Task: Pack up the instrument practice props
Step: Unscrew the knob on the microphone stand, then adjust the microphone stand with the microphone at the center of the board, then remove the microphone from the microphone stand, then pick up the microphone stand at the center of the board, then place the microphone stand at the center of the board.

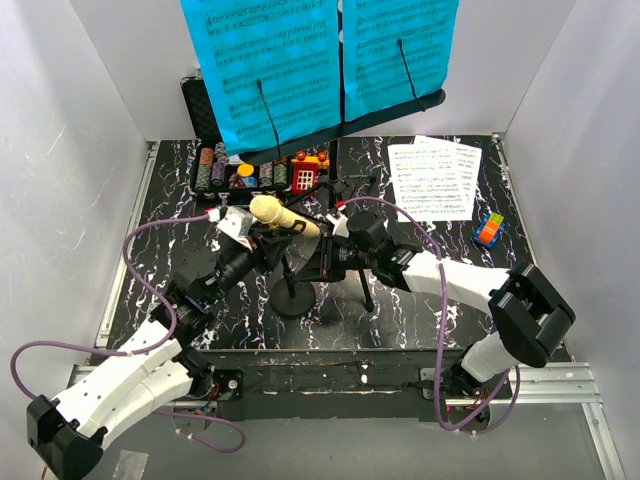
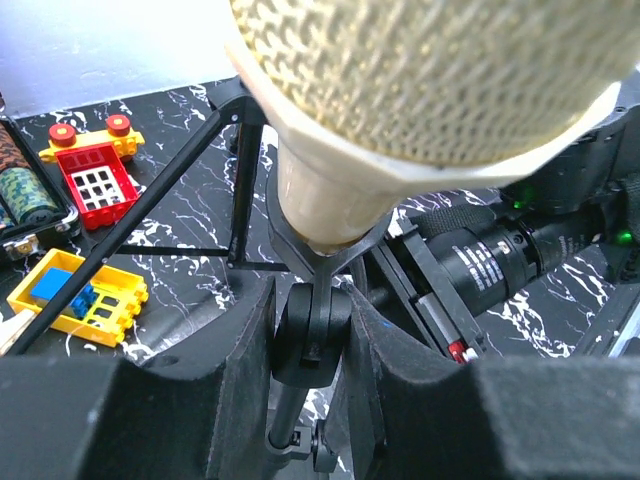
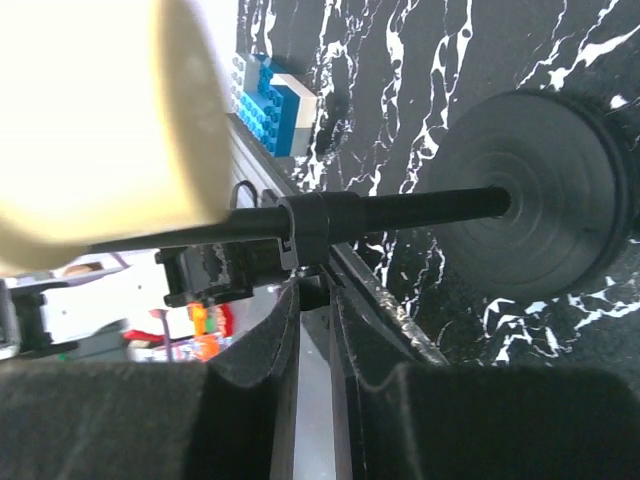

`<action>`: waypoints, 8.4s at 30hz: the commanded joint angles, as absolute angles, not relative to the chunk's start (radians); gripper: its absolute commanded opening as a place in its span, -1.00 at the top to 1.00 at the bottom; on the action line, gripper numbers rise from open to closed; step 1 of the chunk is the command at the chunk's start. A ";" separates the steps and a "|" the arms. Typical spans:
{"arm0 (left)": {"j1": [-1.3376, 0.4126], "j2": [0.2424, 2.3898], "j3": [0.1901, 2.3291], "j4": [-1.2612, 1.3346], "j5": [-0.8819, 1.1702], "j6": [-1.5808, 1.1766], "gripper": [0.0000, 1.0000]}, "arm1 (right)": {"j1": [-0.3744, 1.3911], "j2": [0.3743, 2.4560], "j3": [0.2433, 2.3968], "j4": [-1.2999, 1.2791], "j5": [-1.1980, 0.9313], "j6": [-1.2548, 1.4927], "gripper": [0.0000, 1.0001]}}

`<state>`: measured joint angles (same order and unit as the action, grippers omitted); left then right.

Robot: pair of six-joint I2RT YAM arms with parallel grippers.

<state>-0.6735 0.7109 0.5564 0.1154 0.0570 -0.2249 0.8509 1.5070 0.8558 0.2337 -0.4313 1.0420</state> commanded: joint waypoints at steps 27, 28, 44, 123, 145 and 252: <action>-0.830 0.939 0.454 0.029 -0.032 -0.256 1.00 | 0.896 0.959 0.755 -0.193 0.084 0.434 0.09; -0.850 0.942 0.448 0.035 -0.044 -0.253 1.00 | 0.894 0.953 0.752 -0.195 0.087 0.430 0.10; -0.936 0.934 0.445 0.008 -0.144 -0.265 1.00 | 0.896 0.910 0.775 -0.195 0.087 0.379 -0.02; -0.936 0.788 0.327 0.307 -0.132 -0.293 0.26 | 1.075 1.109 0.859 0.232 0.138 -0.124 -0.24; -0.936 0.782 0.368 0.203 -0.112 -0.250 1.00 | 1.108 1.241 0.819 0.458 0.164 -0.264 -0.25; -0.419 0.793 0.816 -0.284 -0.487 -0.176 1.00 | 1.212 0.779 0.857 -0.166 0.657 0.057 0.97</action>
<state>-0.6094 0.7650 0.7456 -0.3000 -0.6388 -0.1154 1.2057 0.8085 0.8574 -0.1844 0.6792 0.0219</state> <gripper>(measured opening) 0.269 0.466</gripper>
